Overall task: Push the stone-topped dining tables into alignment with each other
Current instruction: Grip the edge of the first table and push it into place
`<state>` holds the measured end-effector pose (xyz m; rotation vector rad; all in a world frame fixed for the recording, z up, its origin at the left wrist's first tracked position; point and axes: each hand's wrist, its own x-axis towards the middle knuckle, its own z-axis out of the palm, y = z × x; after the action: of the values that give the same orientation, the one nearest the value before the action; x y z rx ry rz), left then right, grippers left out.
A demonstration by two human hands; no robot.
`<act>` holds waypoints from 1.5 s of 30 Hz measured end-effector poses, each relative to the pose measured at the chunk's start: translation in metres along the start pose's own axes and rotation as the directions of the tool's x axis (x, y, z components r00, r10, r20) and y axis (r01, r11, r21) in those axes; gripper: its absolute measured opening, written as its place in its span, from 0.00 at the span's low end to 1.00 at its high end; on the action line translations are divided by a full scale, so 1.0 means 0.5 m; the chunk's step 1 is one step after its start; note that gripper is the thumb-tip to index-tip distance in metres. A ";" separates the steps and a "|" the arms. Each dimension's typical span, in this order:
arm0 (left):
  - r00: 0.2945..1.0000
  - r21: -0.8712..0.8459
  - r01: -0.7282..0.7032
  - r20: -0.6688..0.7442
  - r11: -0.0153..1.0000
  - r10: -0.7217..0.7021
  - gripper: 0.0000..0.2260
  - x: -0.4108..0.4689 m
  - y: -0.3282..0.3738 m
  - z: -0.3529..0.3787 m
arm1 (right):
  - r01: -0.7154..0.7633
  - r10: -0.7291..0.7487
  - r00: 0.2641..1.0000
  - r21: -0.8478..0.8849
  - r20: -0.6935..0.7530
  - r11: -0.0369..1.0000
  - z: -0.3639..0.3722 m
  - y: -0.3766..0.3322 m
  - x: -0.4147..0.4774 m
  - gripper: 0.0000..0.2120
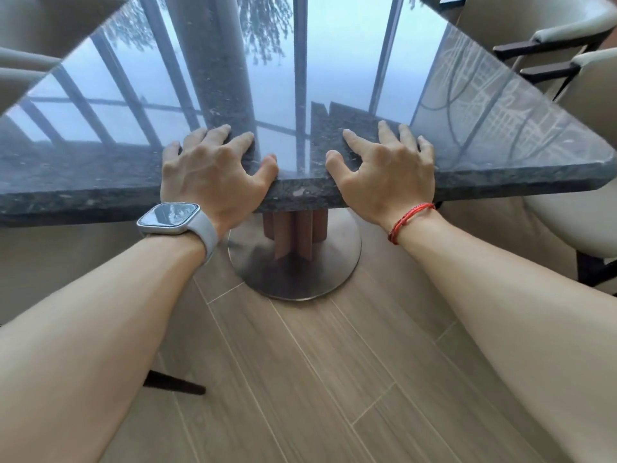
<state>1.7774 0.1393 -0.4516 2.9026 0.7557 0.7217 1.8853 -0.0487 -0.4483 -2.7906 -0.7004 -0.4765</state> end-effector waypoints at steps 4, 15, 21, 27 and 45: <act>1.000 -0.004 -0.005 0.003 1.000 0.005 0.30 -0.001 0.000 -0.001 | 0.013 -0.012 0.999 0.023 -0.042 1.000 0.005 -0.001 -0.002 0.30; 1.000 -0.013 0.002 0.006 1.000 -0.002 0.31 0.000 0.002 -0.004 | 0.041 -0.036 0.994 0.046 -0.103 0.998 0.012 0.001 0.000 0.27; 1.000 -0.012 0.004 0.015 1.000 -0.004 0.29 0.001 0.003 -0.007 | 0.057 -0.052 0.993 0.039 -0.102 0.998 0.012 0.002 0.003 0.28; 1.000 -0.018 0.002 0.019 1.000 -0.002 0.30 0.005 0.002 -0.005 | 0.057 -0.054 0.995 0.039 -0.087 0.998 0.006 0.002 0.003 0.28; 1.000 0.023 -0.007 0.007 1.000 0.007 0.28 -0.002 0.007 -0.013 | 0.062 -0.056 0.992 0.053 -0.113 0.997 0.010 0.003 0.003 0.28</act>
<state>1.7754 0.1354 -0.4458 2.9286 0.7582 0.7079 1.8887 -0.0478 -0.4526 -2.6737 -0.7609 -0.6084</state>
